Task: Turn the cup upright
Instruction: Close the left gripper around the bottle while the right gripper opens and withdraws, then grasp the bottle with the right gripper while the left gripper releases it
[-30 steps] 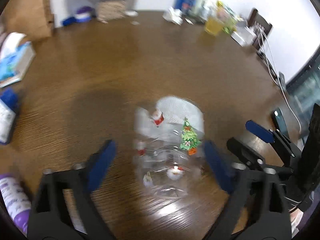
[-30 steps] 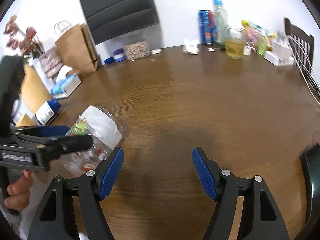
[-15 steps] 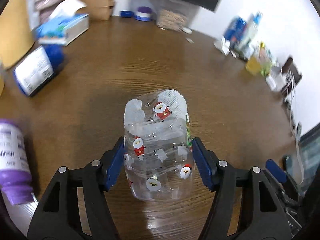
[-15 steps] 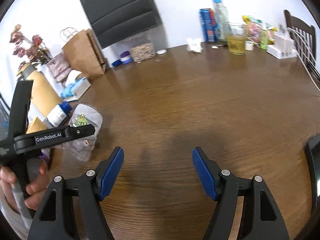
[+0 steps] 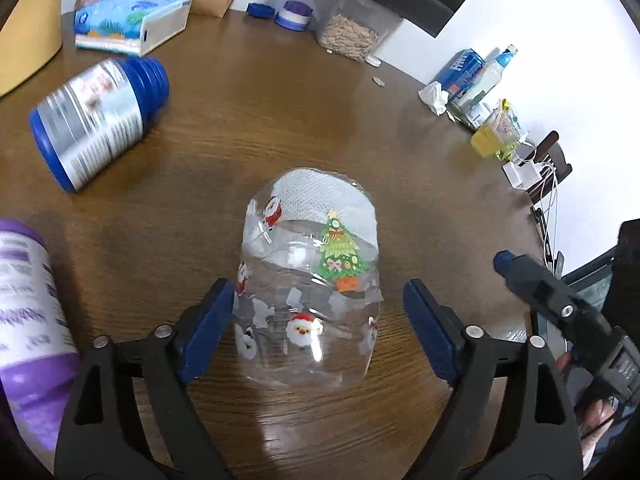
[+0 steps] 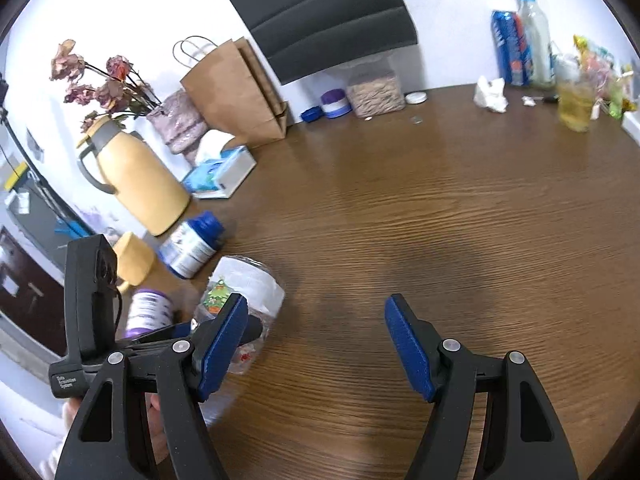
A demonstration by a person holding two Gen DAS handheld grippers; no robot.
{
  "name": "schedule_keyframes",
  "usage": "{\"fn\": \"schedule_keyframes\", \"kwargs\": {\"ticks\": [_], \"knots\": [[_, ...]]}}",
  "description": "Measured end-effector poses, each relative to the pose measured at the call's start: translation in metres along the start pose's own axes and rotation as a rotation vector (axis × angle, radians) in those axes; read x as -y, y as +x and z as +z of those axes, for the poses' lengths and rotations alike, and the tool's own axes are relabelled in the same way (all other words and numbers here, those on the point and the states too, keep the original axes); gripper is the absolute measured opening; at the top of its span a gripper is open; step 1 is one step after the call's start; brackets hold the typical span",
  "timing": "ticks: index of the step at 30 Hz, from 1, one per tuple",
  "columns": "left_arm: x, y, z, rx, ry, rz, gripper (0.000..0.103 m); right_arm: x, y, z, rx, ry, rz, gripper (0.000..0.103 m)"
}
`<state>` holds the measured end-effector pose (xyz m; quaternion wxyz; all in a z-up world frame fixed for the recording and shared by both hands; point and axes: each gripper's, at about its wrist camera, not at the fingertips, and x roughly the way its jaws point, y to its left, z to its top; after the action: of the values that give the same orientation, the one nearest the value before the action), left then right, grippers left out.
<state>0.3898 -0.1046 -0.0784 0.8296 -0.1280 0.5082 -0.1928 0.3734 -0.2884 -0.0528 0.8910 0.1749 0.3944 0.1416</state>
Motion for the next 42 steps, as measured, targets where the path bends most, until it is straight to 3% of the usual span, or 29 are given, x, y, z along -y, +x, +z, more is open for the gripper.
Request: {"fn": "schedule_keyframes", "kwargs": {"ticks": [4, 8, 11, 13, 16, 18, 21, 23, 26, 29, 31, 36, 39, 42], "knots": [[0.000, -0.003, 0.013, -0.024, 0.075, 0.059, 0.093, 0.001, 0.008, -0.002, -0.025, 0.002, 0.002, 0.076], [0.001, -0.002, 0.024, -0.070, 0.121, 0.046, 0.092, 0.005, 0.013, -0.002, -0.046, 0.017, 0.016, 0.076], [0.005, 0.015, 0.024, -0.131, 0.175, 0.117, 0.061, 0.007, 0.014, -0.003, -0.049, 0.033, 0.022, 0.076], [0.006, 0.014, 0.024, -0.110, 0.179, 0.120, 0.057, 0.008, 0.013, -0.004, -0.050, 0.038, 0.027, 0.076], [0.011, 0.001, 0.018, -0.046, 0.197, 0.106, 0.057, 0.009, 0.010, -0.006, -0.042, 0.041, 0.036, 0.076], [0.015, -0.014, 0.010, 0.044, 0.217, 0.108, 0.057, 0.009, 0.004, -0.004, -0.022, 0.049, 0.073, 0.076], [0.020, -0.042, -0.016, 0.243, 0.243, 0.101, 0.058, 0.000, -0.008, -0.002, 0.031, 0.027, 0.153, 0.076], [0.023, -0.050, -0.029, 0.306, 0.252, 0.075, 0.058, -0.010, -0.013, -0.001, 0.041, -0.007, 0.206, 0.076], [0.026, -0.055, -0.039, 0.323, 0.272, 0.010, 0.058, -0.033, -0.008, -0.003, -0.007, -0.064, 0.297, 0.076], [0.029, -0.065, -0.047, 0.366, 0.295, -0.047, 0.058, -0.045, 0.002, -0.008, -0.035, -0.091, 0.269, 0.076], [0.033, -0.068, -0.051, 0.359, 0.319, -0.066, 0.058, -0.047, 0.004, -0.009, -0.036, -0.080, 0.307, 0.076], [0.027, -0.074, -0.055, 0.354, 0.330, -0.067, 0.062, -0.047, 0.012, -0.009, -0.067, -0.033, 0.361, 0.065], [0.019, -0.071, -0.053, 0.288, 0.301, -0.087, 0.064, -0.056, 0.012, -0.016, -0.068, -0.079, 0.318, 0.062], [0.017, -0.069, -0.055, 0.213, 0.290, -0.091, 0.064, -0.078, 0.002, -0.030, 0.008, -0.226, 0.191, 0.061]]}}
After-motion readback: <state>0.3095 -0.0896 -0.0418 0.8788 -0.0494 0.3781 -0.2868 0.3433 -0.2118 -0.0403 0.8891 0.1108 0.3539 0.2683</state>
